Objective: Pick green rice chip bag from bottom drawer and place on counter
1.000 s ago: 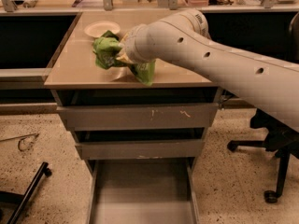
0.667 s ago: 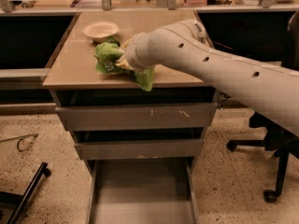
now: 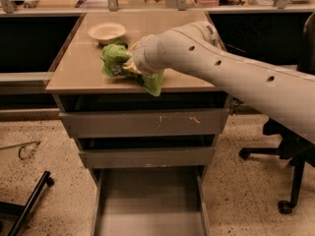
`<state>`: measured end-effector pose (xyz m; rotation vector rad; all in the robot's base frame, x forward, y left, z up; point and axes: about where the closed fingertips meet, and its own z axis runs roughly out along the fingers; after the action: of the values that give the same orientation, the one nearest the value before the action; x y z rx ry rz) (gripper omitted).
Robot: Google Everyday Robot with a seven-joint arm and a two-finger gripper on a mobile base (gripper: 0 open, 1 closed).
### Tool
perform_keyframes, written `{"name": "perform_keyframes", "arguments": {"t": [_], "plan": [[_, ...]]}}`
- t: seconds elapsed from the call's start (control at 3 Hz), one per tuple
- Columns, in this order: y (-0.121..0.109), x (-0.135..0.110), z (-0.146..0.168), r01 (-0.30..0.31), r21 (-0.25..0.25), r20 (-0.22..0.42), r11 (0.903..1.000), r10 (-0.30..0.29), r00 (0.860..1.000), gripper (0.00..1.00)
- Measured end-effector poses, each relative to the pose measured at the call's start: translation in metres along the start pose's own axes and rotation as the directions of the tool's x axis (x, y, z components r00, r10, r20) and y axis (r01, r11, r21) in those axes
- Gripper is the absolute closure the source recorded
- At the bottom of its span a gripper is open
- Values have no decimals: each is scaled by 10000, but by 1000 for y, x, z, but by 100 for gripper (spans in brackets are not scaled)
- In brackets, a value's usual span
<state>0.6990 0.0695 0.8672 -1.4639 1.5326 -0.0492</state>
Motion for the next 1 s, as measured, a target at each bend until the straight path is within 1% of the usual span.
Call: {"name": "perform_keyframes", "arguments": {"t": [1.0], "plan": [[0, 0, 0, 1, -1, 0, 10000, -1, 10000, 12]]}}
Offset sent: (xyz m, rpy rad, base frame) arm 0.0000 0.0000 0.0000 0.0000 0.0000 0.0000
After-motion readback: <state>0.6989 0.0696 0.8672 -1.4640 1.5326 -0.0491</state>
